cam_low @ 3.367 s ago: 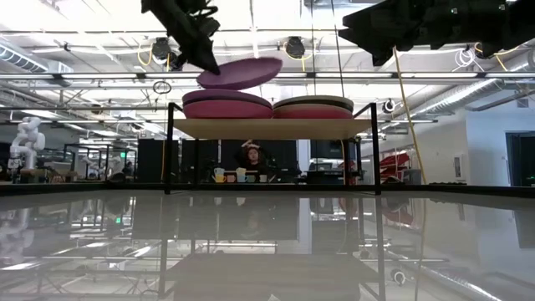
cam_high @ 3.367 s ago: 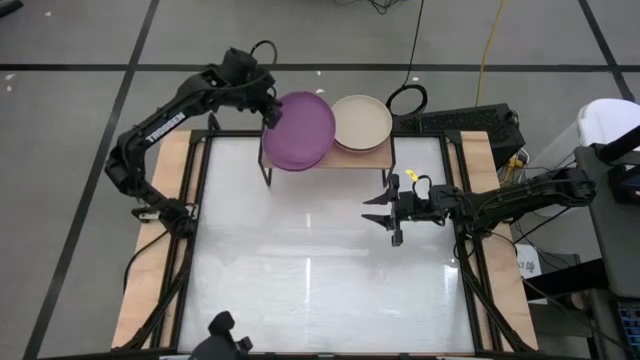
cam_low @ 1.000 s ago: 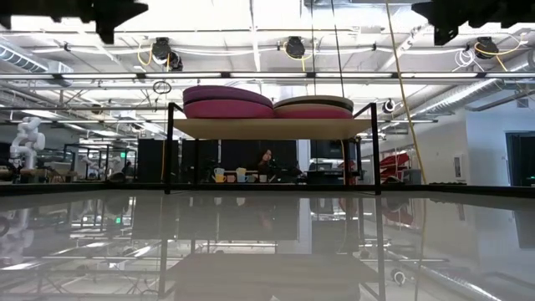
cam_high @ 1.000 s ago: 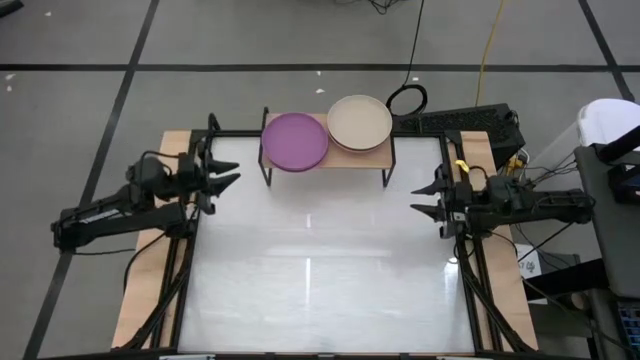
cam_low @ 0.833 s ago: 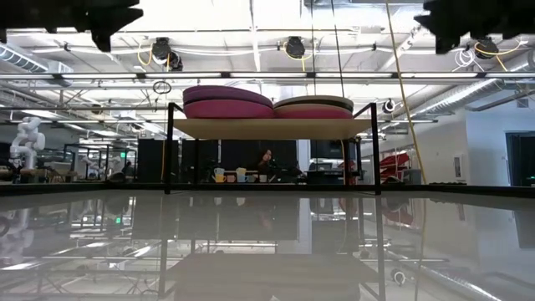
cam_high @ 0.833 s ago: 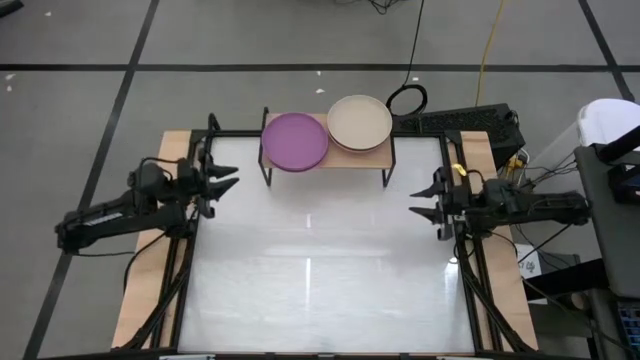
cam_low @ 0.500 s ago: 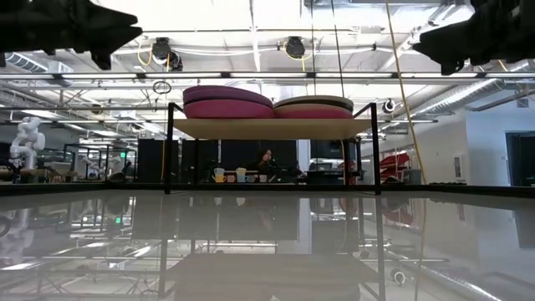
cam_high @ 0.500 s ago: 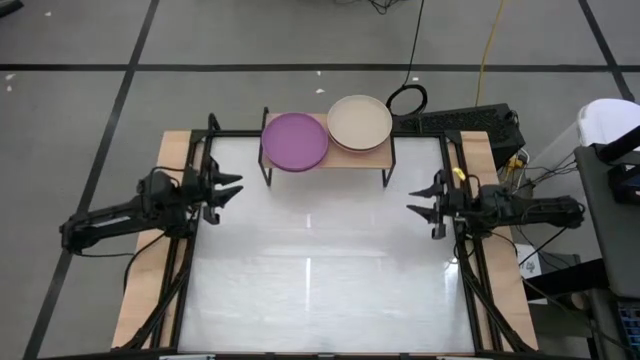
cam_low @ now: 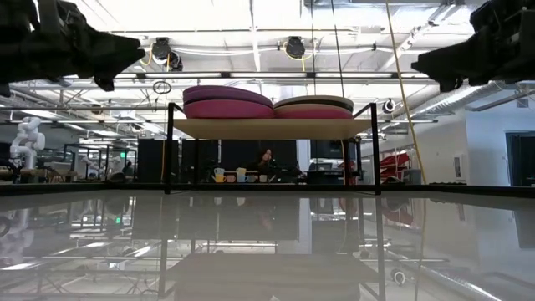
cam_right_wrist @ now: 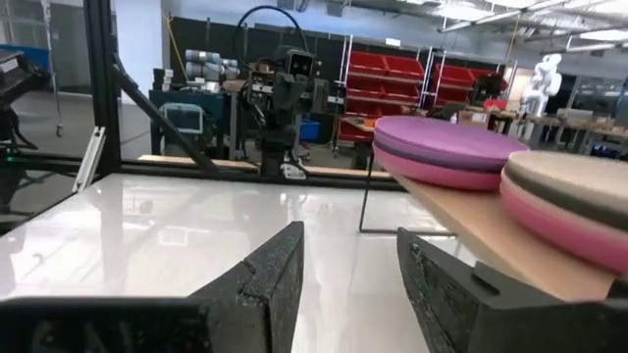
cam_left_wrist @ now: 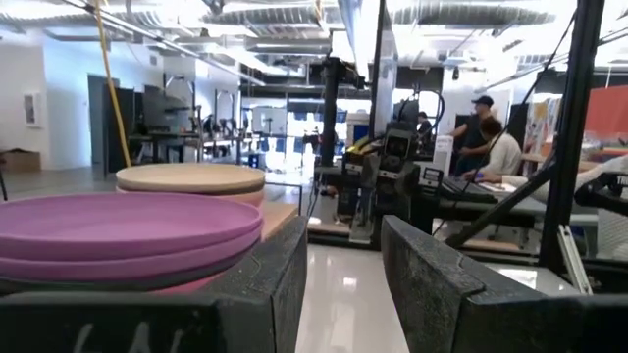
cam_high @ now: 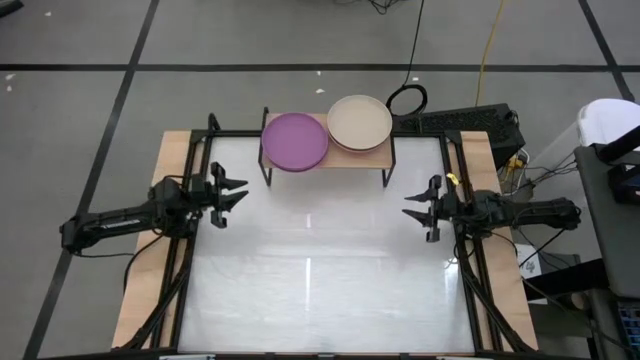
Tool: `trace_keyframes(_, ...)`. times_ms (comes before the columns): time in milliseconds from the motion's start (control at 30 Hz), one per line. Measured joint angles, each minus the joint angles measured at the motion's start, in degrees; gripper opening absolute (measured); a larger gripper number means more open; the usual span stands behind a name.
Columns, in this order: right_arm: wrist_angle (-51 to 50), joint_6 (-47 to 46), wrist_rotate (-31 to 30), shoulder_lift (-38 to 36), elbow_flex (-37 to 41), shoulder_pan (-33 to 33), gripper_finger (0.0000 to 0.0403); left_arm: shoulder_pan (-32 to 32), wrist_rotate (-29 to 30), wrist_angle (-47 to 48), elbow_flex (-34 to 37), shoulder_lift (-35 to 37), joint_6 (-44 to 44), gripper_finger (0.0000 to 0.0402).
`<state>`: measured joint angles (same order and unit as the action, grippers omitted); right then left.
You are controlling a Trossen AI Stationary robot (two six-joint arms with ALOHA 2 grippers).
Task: Place and stack plates onto a shelf
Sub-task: Return to Home Position
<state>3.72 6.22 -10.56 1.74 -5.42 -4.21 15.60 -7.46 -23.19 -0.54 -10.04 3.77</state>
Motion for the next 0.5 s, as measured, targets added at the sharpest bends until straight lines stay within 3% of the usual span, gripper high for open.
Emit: trace_keyframes(500,1.91,-4.02,-0.25,0.28,4.32,0.08,0.0146,0.02,-0.02,5.1,-0.02,-0.11,-0.6,0.0138)
